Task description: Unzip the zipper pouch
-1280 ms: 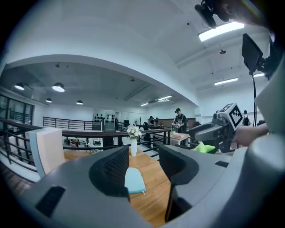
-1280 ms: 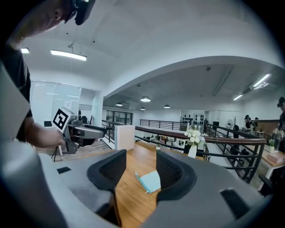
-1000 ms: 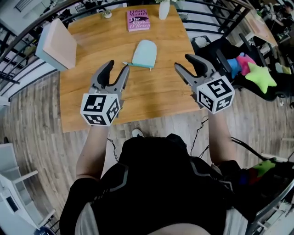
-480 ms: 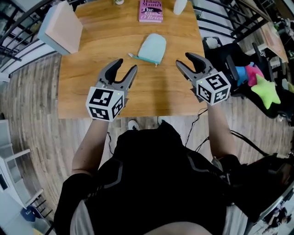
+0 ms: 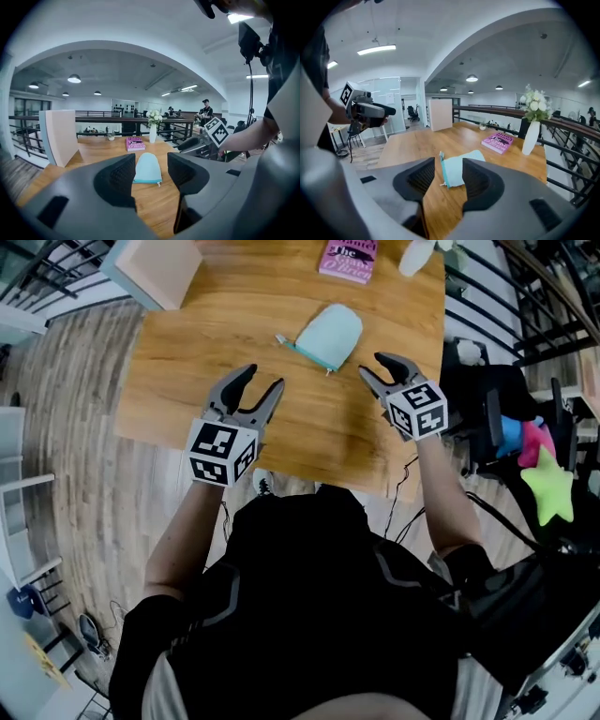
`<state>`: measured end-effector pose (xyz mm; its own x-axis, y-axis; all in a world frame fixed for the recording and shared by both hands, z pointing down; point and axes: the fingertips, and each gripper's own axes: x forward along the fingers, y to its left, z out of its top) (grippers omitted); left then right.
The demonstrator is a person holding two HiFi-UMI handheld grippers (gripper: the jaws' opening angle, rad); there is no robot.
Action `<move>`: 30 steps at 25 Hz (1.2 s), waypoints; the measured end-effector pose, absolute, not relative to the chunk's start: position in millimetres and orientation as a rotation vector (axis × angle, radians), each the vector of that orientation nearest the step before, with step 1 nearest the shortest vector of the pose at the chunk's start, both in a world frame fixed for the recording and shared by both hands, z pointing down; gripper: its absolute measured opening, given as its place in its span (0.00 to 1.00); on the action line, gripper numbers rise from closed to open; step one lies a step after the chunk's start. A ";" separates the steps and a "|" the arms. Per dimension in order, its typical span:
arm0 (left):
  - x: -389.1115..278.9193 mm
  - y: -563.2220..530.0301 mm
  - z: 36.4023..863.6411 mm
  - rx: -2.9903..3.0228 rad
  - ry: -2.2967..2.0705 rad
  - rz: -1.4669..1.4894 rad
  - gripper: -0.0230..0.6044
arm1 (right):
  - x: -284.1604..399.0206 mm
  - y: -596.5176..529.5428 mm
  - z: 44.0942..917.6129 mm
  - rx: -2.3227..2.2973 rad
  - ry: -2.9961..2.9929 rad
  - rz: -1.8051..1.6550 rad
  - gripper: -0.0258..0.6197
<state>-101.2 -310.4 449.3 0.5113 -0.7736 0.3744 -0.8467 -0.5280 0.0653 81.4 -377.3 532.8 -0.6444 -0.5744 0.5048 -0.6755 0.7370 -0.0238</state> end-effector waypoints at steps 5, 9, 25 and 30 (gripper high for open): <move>-102.2 -298.0 472.0 2.412 -1.430 0.468 0.40 | 69.4 -388.4 582.7 0.782 -2.428 0.273 0.34; -107.6 -282.5 479.8 2.349 -1.484 0.464 0.40 | 54.8 -395.1 621.9 0.665 -2.394 0.253 0.34; -137.2 -241.3 502.6 2.184 -1.596 0.517 0.40 | 26.1 -414.3 715.1 0.414 -2.261 0.130 0.32; -142.7 -233.3 508.3 2.157 -1.600 0.530 0.40 | 25.2 -418.8 721.4 0.412 -2.273 0.154 0.26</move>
<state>-142.7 -233.3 508.3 0.2720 -0.8080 0.5227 -0.9602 -0.2634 0.0926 25.2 -418.8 721.4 -0.6245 -0.2440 0.7419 -0.3417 0.9396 0.0214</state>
